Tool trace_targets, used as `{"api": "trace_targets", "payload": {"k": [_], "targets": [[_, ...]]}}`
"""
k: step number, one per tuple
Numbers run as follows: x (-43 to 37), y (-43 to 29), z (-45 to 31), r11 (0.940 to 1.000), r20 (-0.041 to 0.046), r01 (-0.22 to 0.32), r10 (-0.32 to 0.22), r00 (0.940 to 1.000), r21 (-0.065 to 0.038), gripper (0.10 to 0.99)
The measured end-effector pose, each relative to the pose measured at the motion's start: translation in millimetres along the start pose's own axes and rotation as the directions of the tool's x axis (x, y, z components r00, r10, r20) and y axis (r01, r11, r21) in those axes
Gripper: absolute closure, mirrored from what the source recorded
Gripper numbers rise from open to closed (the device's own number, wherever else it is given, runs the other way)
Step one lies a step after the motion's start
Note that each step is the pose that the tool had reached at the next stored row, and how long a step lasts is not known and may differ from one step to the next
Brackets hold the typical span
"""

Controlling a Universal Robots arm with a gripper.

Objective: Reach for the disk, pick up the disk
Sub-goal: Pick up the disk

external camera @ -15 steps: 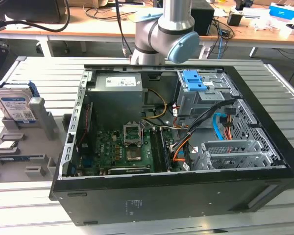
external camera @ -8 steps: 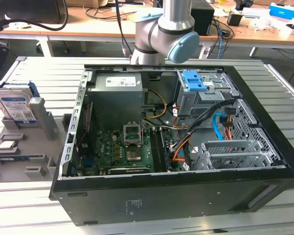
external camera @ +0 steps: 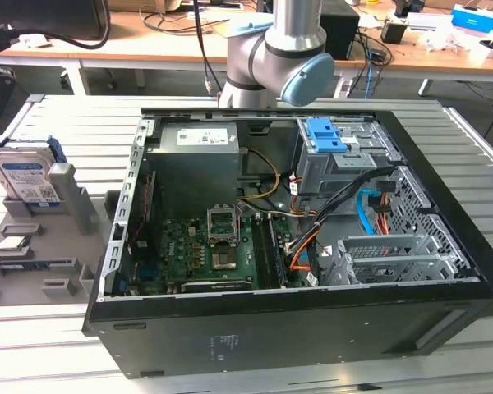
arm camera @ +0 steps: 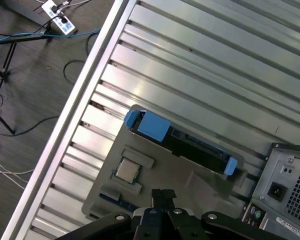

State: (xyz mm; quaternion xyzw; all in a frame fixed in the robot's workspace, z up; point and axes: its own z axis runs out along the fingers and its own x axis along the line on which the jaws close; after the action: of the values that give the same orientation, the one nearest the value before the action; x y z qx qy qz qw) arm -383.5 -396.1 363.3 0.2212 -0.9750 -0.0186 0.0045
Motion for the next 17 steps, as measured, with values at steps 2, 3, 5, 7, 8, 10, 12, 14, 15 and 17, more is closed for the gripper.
{"api": "trace_targets", "payload": {"k": [2, 3, 5, 7, 8, 10, 12, 14, 15, 17], "targets": [[0.0, 0.0, 0.0, 0.9998, -0.0008, 0.022, -0.022, 0.9998, 0.0, 0.98], [0.0, 0.0, 0.0, 0.9996, -0.001, 0.028, -0.028, 0.9996, 0.0, 0.98], [0.0, 0.0, 0.0, 0.9989, -0.0018, 0.047, -0.047, 0.9989, 0.0, 0.98], [0.0, 0.0, 0.0, 0.9982, -0.0023, 0.06, -0.06, 0.9982, 0.0, 0.98], [0.0, 0.0, 0.0, 0.9976, -0.0027, 0.07, -0.07, 0.9976, 0.0, 0.98], [0.0, 0.0, 0.0, 0.9954, -0.0037, 0.096, -0.096, 0.9954, 0.0, 0.98], [0.0, 0.0, 0.0, 0.9923, -0.0047, 0.123, -0.123, 0.9923, 0.0, 0.98], [0.0, 0.0, 0.0, 0.9891, -0.0057, 0.147, -0.147, 0.9891, 0.0, 0.98], [0.0, 0.0, 0.0, 0.9874, -0.006, 0.158, -0.158, 0.9874, 0.0, 0.98], [0.0, 0.0, 0.0, 0.9845, -0.0067, 0.176, -0.176, 0.9844, -0.001, 0.98]]}}
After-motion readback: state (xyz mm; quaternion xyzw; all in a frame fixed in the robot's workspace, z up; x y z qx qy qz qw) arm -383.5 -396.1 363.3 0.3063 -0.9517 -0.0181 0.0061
